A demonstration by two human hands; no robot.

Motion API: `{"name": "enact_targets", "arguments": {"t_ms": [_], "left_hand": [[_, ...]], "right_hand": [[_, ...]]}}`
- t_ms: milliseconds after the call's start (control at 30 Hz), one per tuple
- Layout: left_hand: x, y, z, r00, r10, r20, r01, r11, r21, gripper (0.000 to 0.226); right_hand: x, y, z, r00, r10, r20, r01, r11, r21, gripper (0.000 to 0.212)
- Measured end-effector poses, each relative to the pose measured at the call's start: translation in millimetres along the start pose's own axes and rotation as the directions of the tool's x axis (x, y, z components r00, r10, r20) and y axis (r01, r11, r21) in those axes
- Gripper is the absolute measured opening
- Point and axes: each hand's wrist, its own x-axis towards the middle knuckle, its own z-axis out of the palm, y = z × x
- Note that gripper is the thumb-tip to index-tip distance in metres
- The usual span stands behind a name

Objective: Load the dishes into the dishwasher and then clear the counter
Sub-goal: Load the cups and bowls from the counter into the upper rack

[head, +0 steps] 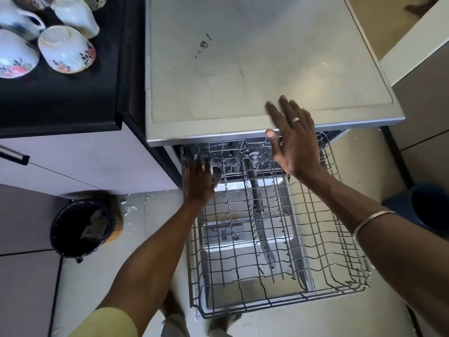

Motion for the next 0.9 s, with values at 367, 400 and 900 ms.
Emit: {"name": "enact_targets", "arguments": {"t_ms": [367, 400, 900], "left_hand": [[-77.1, -28.0, -141.1, 0.804, 0.336, -0.491, -0.405, 0.914, -0.037, 0.031], [-80.4, -33.9, -151.8, 0.79, 0.318, -0.524, -0.401, 0.915, -0.049, 0.03], [-20.0, -174.3, -294.3, 0.733, -0.28, -0.62, 0.045, 0.929, -0.366, 0.032]], "right_hand": [[17.4, -10.3, -43.6, 0.93, 0.052, 0.364, -0.095, 0.99, 0.101, 0.061], [22.3, -11.9, -45.6, 0.908, 0.083, 0.41, -0.129, 0.988, 0.086, 0.058], [34.3, -50.2, -69.5, 0.857, 0.173, 0.485, -0.12, 0.983, -0.138, 0.059]]}}
